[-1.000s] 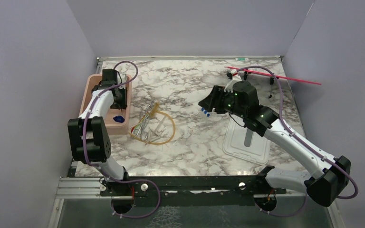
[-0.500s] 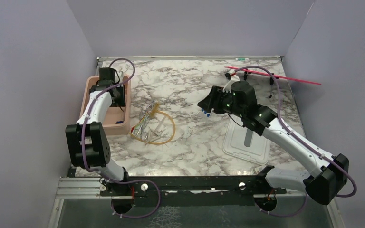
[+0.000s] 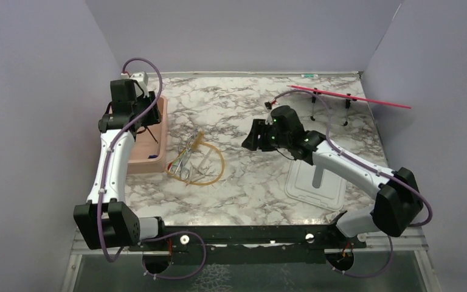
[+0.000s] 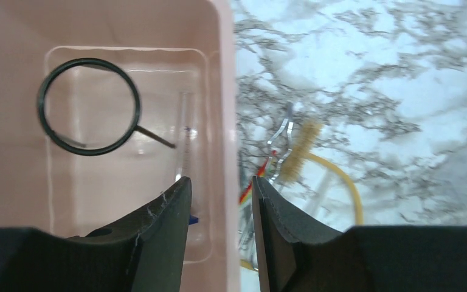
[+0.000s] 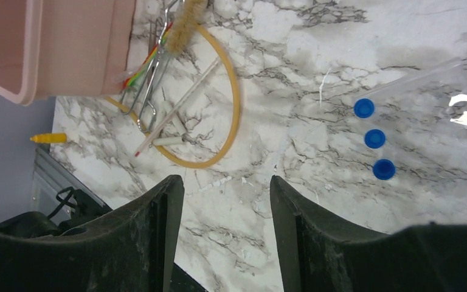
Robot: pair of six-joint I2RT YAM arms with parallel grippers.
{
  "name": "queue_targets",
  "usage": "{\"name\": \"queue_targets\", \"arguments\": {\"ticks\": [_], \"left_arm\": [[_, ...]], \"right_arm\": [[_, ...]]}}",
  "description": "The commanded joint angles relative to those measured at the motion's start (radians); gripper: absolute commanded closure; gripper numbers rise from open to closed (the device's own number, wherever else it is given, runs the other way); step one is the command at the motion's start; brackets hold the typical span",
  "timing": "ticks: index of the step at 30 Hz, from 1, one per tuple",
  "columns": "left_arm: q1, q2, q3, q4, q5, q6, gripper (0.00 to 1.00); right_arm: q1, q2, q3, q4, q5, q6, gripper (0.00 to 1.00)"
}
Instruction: Organize the chemistry lab equipment
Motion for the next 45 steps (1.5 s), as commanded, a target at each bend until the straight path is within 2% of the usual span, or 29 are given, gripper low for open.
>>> {"name": "queue_targets", "arguments": {"ticks": [1, 6, 10, 14, 19, 22, 28, 31, 35, 38, 43, 45], "left_arm": [[-0.067, -0.057, -0.025, 0.021, 0.158, -0.066, 0.56], [-0.175, -0.088, -0.051, 0.049, 0.087, -0.102, 0.54], [-0.230, -0.136, -0.120, 0.108, 0.081, -0.145, 0.54], [-0.233, -0.190, -0.180, 0.137, 0.039, -0.158, 0.53], [-0.233, -0.221, -0.221, 0.138, 0.060, -0.166, 0.53], [-0.234, -0.235, -0.250, 0.139, 0.062, -0.179, 0.52], [-0.233, -0.244, -0.277, 0.138, 0.082, -0.195, 0.52], [-0.233, -0.254, -0.288, 0.139, 0.087, -0.199, 0.52], [-0.233, -0.259, -0.304, 0.138, 0.136, -0.208, 0.51], [-0.233, -0.261, -0.314, 0.138, 0.183, -0.211, 0.46], [-0.233, -0.254, -0.321, 0.138, 0.282, -0.213, 0.31], [-0.233, -0.253, -0.320, 0.138, 0.322, -0.223, 0.29]], "right_arm": [[0.062, 0.115, 0.058, 0.060, -0.024, -0.018, 0.42], [0.159, 0.317, 0.177, 0.070, -0.020, 0.007, 0.43], [0.199, 0.455, 0.249, 0.124, -0.044, 0.121, 0.46], [0.212, 0.570, 0.313, 0.170, -0.053, 0.266, 0.50], [0.221, 0.716, 0.447, 0.076, -0.001, 0.411, 0.53], [0.227, 0.776, 0.513, 0.001, 0.049, 0.465, 0.53], [0.230, 0.860, 0.573, -0.020, 0.086, 0.515, 0.57], [0.230, 0.868, 0.556, -0.013, 0.103, 0.560, 0.65], [0.230, 0.811, 0.425, 0.178, 0.118, 0.593, 0.84], [0.230, 0.775, 0.398, 0.220, 0.148, 0.580, 0.96], [0.227, 0.652, 0.304, 0.318, 0.149, 0.534, 0.99], [0.221, 0.582, 0.257, 0.359, 0.138, 0.510, 0.99]]}}
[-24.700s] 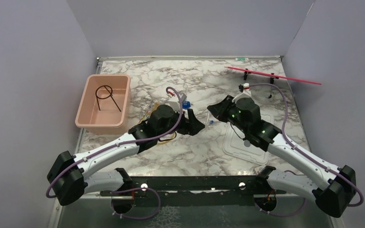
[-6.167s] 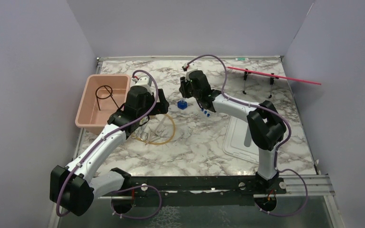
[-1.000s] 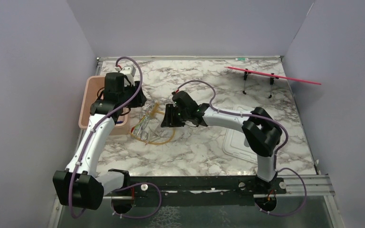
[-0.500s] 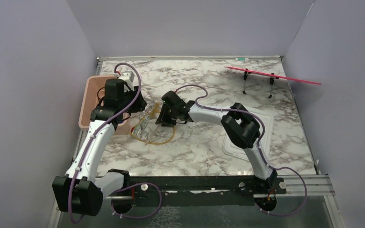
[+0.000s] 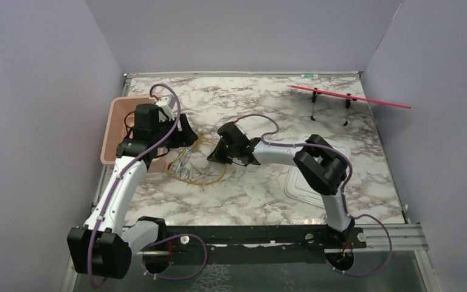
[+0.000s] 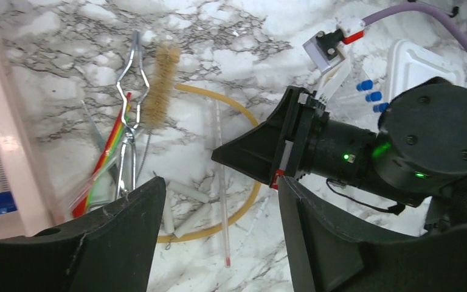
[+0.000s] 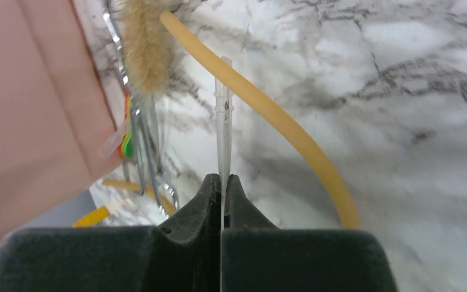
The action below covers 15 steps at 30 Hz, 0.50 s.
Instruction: Organize the chemistry lab equipment
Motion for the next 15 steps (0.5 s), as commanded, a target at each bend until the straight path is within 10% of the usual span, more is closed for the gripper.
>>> {"name": "queue_targets", "arguments": {"ticks": [1, 15], "left_arm": [[0.000, -0.013, -0.006, 0.020, 0.148, -0.022, 0.29], [-0.031, 0.004, -0.046, 0.263, 0.621, -0.081, 0.52]], "right_arm": [[-0.006, -0.190, -0.092, 0.146, 0.026, -0.056, 0.99], [-0.031, -0.574, -0.343, 0.499, -0.059, -0.227, 0.99]]}}
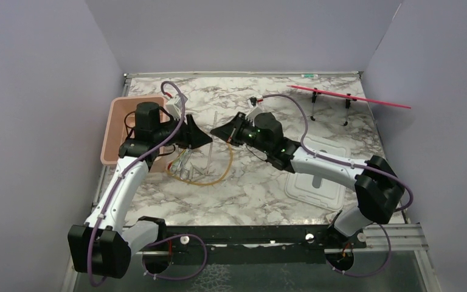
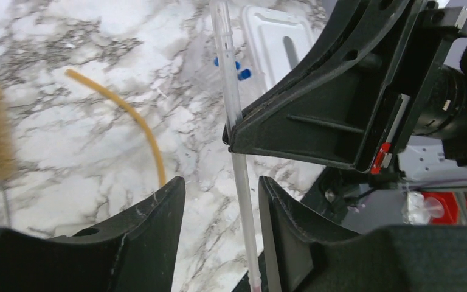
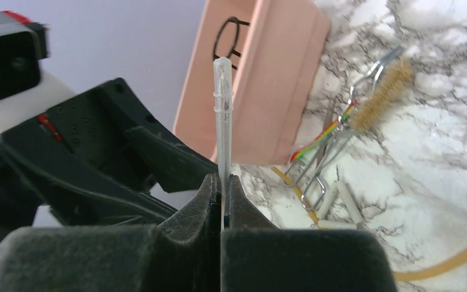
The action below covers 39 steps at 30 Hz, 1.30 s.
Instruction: Organize the chemistry lab equipment
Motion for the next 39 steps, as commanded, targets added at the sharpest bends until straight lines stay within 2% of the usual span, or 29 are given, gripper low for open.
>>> {"name": "queue_targets", "arguments": {"ticks": [1, 9, 13, 15, 18, 20, 22, 25, 30, 32, 34, 39], "left_arm": [[-0.031, -0.007, -0.029, 0.132, 0.178, -0.047, 0.54], [-0.043, -0.028, -0.051, 0.220, 0.203, -0.108, 0.78], [-0.043, -0.030, -0.050, 0.219, 0.194, -0.103, 1.00], [-0.043, -0.038, -0.039, 0.207, 0.164, -0.088, 1.00], [-0.043, -0.049, -0.003, 0.150, 0.090, -0.038, 1.00], [-0.043, -0.060, 0.032, 0.099, -0.004, 0.000, 1.00], [-0.041, -0.066, 0.070, 0.060, -0.116, 0.030, 1.00], [-0.035, -0.052, 0.144, -0.011, -0.326, 0.084, 1.00], [-0.008, 0.009, 0.258, -0.142, -0.877, 0.161, 1.00], [0.019, 0.022, 0.266, -0.147, -1.019, 0.188, 1.00], [0.054, 0.034, 0.271, -0.142, -1.094, 0.217, 1.00], [0.125, 0.103, 0.277, -0.143, -1.118, 0.290, 1.00]], "right_arm": [[-0.004, -0.062, -0.043, 0.149, -0.038, -0.078, 0.99], [-0.006, -0.101, -0.061, 0.196, -0.046, -0.088, 0.99], [-0.009, -0.106, -0.059, 0.201, -0.054, -0.095, 0.99], [-0.010, -0.110, -0.052, 0.183, -0.058, -0.103, 0.89], [-0.013, -0.132, -0.047, 0.144, -0.049, -0.122, 0.64], [-0.014, -0.160, -0.050, 0.115, -0.025, -0.142, 0.47], [-0.014, -0.197, -0.055, 0.081, 0.008, -0.173, 0.41], [-0.014, -0.263, -0.083, 0.041, 0.082, -0.206, 0.39], [-0.014, -0.346, -0.146, -0.010, 0.149, -0.248, 0.39], [-0.014, -0.353, -0.178, -0.030, 0.152, -0.233, 0.39], [-0.015, -0.348, -0.205, -0.047, 0.125, -0.211, 0.39], [-0.014, -0.322, -0.239, -0.069, 0.053, -0.150, 0.41]]}}
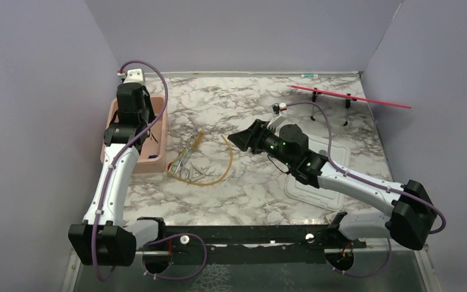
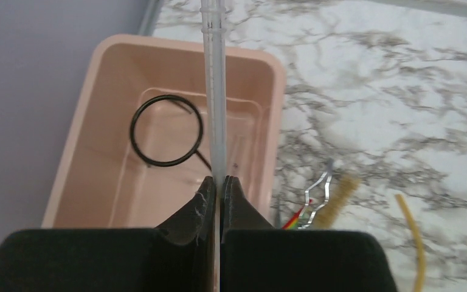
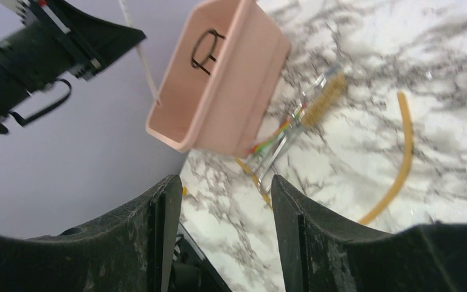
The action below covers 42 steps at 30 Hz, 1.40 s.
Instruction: Organize the chemistry lab equipment
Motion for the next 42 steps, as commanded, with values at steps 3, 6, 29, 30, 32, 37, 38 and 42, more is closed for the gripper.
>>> {"name": "queue_targets", "arguments": {"ticks": [3, 6, 29, 30, 32, 37, 38, 42], "left_arm": [[0.045, 0.098, 0.010, -0.036, -0.085, 0.110, 1.00], [0.049, 0.173, 0.012, -0.054, -0.035, 0.099, 1.00], [0.076, 0.372, -0.061, 0.007, 0.115, 0.071, 0.91], [0.076, 0.368, -0.061, 0.006, 0.116, 0.069, 0.88], [0.076, 0.355, -0.062, 0.006, 0.116, 0.064, 0.82], [0.076, 0.309, -0.053, 0.002, 0.122, 0.048, 0.74], [0.076, 0.296, -0.050, 0.000, 0.125, 0.043, 0.73], [0.076, 0.232, -0.033, -0.013, 0.153, 0.010, 0.69]], "right_arm": [[-0.002, 0.022, -0.024, -0.069, -0.061, 0.049, 0.41], [-0.002, 0.018, -0.026, -0.083, -0.066, 0.046, 0.42], [-0.003, 0.003, -0.041, -0.115, -0.060, 0.056, 0.43], [-0.002, 0.007, -0.039, -0.117, -0.059, 0.054, 0.43], [-0.002, 0.013, -0.035, -0.120, -0.059, 0.048, 0.43], [-0.002, 0.038, -0.022, -0.131, -0.068, 0.046, 0.44], [-0.001, 0.044, -0.020, -0.134, -0.069, 0.046, 0.44], [-0.002, 0.083, 0.004, -0.160, -0.071, 0.038, 0.44]]}}
